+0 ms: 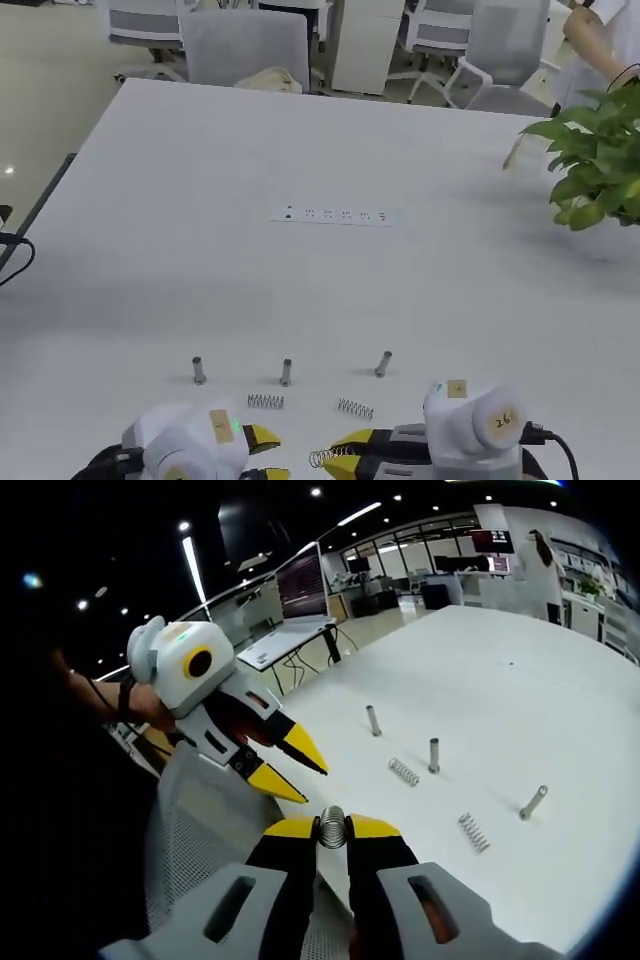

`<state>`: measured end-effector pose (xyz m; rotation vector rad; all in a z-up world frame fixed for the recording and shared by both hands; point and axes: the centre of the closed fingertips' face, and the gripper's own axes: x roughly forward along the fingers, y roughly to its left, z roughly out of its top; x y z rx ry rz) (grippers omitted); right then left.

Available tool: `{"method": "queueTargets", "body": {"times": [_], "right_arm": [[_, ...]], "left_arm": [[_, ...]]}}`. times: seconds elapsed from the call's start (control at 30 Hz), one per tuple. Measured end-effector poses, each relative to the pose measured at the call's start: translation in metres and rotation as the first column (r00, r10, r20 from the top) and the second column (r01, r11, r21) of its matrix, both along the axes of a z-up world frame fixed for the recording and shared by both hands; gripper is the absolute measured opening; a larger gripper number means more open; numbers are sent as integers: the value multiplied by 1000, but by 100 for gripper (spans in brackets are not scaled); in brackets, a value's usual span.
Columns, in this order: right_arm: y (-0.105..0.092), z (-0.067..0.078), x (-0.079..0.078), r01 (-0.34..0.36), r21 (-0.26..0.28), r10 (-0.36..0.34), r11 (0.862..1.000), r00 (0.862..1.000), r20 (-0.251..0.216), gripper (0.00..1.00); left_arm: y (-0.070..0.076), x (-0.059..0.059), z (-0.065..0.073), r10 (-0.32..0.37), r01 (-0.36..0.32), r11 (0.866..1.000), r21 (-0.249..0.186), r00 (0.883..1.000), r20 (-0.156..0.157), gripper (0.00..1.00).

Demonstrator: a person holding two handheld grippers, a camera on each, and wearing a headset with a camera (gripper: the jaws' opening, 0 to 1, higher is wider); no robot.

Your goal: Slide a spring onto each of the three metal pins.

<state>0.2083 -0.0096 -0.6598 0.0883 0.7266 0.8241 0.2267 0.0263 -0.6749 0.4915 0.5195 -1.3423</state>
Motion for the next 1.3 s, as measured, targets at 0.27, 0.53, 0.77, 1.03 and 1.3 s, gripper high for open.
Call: {"method": "queueTargets", "body": {"times": [0.27, 0.53, 0.77, 1.03, 1.3], "right_arm": [[-5, 1, 7, -6, -17, 6, 1000, 1000, 12, 9], [-10, 0, 20, -39, -67, 40, 997, 999, 13, 9], [-9, 3, 35, -82, -106, 85, 991, 996, 23, 9], [-5, 3, 55, -136, -154, 142, 979, 989, 29, 9], [2, 1, 76, -193, -205, 203, 959, 979, 27, 9]], "left_arm": [[11, 16, 4, 89, -89, 996, -30, 996, -18, 10], [31, 36, 7, 206, -208, 976, -61, 978, -34, 13], [56, 52, 5, 295, -297, 952, -68, 955, -41, 16], [86, 68, 2, 403, -407, 910, -80, 913, -55, 22], [113, 77, -1, 484, -490, 867, -88, 872, -75, 27]]}}
